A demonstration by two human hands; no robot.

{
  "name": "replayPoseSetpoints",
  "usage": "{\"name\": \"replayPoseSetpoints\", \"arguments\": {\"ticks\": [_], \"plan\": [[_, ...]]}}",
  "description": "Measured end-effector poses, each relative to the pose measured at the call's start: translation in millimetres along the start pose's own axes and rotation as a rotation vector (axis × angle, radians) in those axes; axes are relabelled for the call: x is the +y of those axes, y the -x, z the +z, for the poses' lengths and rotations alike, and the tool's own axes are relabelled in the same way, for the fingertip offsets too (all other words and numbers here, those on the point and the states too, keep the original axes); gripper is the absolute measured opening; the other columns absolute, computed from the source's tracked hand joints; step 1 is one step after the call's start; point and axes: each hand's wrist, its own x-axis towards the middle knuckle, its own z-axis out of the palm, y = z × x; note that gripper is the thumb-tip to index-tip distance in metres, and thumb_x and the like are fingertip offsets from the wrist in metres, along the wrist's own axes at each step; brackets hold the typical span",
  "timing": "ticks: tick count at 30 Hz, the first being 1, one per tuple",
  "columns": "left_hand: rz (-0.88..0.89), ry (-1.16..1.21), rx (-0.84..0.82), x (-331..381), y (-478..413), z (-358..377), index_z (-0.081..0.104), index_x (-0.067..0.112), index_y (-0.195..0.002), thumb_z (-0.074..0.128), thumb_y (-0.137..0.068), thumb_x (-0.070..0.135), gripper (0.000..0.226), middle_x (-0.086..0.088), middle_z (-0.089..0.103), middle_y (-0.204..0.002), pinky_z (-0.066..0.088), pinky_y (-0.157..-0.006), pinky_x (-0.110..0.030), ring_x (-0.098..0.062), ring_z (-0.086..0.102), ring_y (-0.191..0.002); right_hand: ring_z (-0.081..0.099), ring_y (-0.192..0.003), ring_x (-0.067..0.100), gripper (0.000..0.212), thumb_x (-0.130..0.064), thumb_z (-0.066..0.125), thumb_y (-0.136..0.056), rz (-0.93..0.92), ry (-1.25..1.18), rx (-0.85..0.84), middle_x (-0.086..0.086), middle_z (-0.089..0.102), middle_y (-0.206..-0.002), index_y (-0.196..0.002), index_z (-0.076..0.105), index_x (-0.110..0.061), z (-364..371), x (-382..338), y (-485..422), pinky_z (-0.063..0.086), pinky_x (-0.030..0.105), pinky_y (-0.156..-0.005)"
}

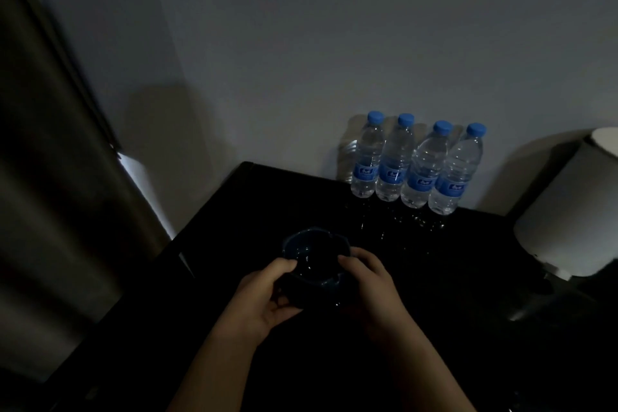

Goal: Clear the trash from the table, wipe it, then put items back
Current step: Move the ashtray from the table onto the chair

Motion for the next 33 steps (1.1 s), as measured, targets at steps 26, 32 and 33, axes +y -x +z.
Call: {"name": "replayPoseSetpoints", "arguments": {"ticks": [26,32,33], "plan": [[-0.067,-0.311,-0.181,-198,222,-43,0.059,0.012,-0.097,0.069,-0.082,0.021,0.02,-0.013,0.061,-0.101,0.054,-0.067,-0.037,-0.024,0.06,-0.088,0.059,-0.099,0.03,0.023,-0.028,0.058,-0.09,0.015,-0.12,0.33,0.008,0.056,-0.109,-0.11,0.054,-0.016,-81,147,320,0.055,0.042,-0.075],[-0.112,-0.406,-0.278,-266,254,55,0.057,0.011,-0.098,0.068,-0.084,0.019,0.019,-0.014,0.06,-0.102,0.053,-0.063,-0.036,-0.026,0.059,-0.09,0.062,-0.098,0.032,0.034,-0.028,0.057,-0.09,-0.057,-0.2,0.489,0.01,0.057,-0.115,-0.12,0.051,-0.012,-186,138,375,0.055,0.037,-0.063],[-0.121,-0.419,-0.297,-282,261,74,0.058,0.011,-0.1,0.068,-0.084,0.019,0.021,-0.014,0.059,-0.104,0.052,-0.063,-0.036,-0.026,0.058,-0.092,0.062,-0.098,0.033,0.035,-0.028,0.058,-0.09,-0.064,-0.205,0.511,0.011,0.057,-0.117,-0.12,0.052,-0.012,-210,135,386,0.054,0.037,-0.062]]}}
